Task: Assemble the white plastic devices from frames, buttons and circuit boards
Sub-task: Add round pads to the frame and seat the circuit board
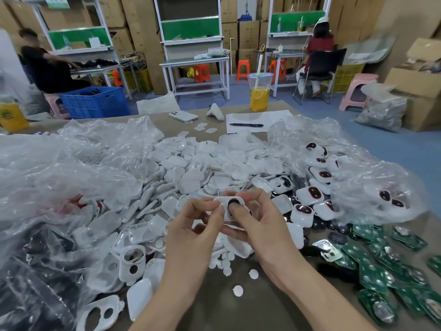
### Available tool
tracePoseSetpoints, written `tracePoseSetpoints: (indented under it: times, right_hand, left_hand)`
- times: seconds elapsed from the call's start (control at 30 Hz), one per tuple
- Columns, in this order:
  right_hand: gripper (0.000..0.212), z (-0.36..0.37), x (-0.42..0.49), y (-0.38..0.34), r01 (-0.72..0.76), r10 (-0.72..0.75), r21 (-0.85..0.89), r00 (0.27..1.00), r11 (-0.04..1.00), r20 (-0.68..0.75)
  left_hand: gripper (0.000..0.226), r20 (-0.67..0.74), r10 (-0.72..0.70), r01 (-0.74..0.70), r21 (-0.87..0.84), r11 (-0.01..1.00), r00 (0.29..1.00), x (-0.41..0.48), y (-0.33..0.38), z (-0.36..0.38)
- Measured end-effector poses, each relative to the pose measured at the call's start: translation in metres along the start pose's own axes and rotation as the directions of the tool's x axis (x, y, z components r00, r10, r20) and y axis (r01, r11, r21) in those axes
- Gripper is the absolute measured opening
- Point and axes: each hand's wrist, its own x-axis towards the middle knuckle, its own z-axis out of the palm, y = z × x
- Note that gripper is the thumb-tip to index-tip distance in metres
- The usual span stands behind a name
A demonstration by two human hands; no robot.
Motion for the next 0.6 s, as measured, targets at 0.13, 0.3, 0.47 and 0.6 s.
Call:
tracePoseSetpoints:
  times: [0.13, 0.3, 0.47, 0.6]
  right_hand:
    - [0.01, 0.0013, -0.001, 0.0002, 0.003, -0.003, -0.014, 1.0, 1.0, -0.003]
    - [0.01, 0.0018, -0.0016, 0.0008, 0.024, -0.025, 0.014, 0.999, 1.0, 0.025]
    - [0.012, 0.0032, -0.0032, 0.0024, 0.057, -0.058, 0.034, 0.997, 0.998, 0.055]
    - [0.014, 0.0049, -0.0038, 0.0018, 0.063, -0.065, 0.027, 0.995, 0.998, 0.079]
  left_hand:
    - [0.018, -0.003, 0.019, -0.019, -0.016, 1.0, 1.0, -0.0026, -0.0008, 0.0025]
    - [0.028, 0.003, 0.02, -0.02, -0.03, 0.999, 1.0, -0.0021, -0.0011, 0.0018]
    - [0.029, 0.062, -0.051, 0.057, -0.087, 0.995, 0.997, -0.0004, -0.0012, 0.0]
    - [0.029, 0.068, 0.013, -0.012, -0.008, 1.0, 0.998, -0.0006, -0.0014, -0.0025]
